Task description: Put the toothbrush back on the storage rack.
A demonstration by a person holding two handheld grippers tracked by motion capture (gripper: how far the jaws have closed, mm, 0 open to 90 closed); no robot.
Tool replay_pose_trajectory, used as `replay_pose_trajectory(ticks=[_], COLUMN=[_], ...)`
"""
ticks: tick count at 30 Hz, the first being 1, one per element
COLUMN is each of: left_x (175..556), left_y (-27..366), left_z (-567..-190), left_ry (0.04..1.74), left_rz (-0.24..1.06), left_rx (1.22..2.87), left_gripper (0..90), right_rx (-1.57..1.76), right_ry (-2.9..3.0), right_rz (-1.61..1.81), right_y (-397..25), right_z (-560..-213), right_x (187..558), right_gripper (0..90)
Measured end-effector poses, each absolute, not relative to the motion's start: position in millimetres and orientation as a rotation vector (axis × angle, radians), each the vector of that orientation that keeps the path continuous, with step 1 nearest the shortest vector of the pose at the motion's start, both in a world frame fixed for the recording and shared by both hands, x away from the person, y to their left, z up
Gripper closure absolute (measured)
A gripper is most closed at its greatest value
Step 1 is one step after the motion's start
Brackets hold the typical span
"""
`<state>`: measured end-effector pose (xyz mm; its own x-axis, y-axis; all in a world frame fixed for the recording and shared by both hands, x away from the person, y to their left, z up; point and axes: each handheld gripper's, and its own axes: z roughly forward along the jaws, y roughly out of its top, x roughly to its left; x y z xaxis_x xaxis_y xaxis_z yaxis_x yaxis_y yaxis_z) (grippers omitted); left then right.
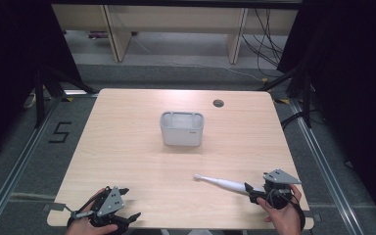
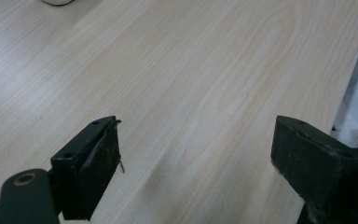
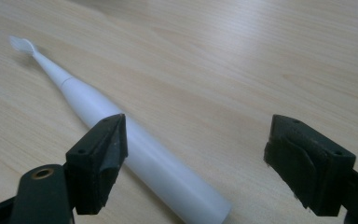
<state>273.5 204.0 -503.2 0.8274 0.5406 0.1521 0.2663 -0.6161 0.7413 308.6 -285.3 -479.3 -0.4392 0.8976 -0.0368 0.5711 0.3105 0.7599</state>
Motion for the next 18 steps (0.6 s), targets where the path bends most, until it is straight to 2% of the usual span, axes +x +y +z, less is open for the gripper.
replay_pose_trajectory(ticks=[18], left_x=[274.3], left_y=[204.6], left_z=[-503.4], left_ry=[0.589], left_rz=[0.475], left_rx=[2.27], left_gripper=[14.9], right_rx=[1.196], right_ry=[2.228], right_rz=[0.89], right_y=[-280.2], right_z=[-470.0], right_x=[315.1], right_gripper=[23.2])
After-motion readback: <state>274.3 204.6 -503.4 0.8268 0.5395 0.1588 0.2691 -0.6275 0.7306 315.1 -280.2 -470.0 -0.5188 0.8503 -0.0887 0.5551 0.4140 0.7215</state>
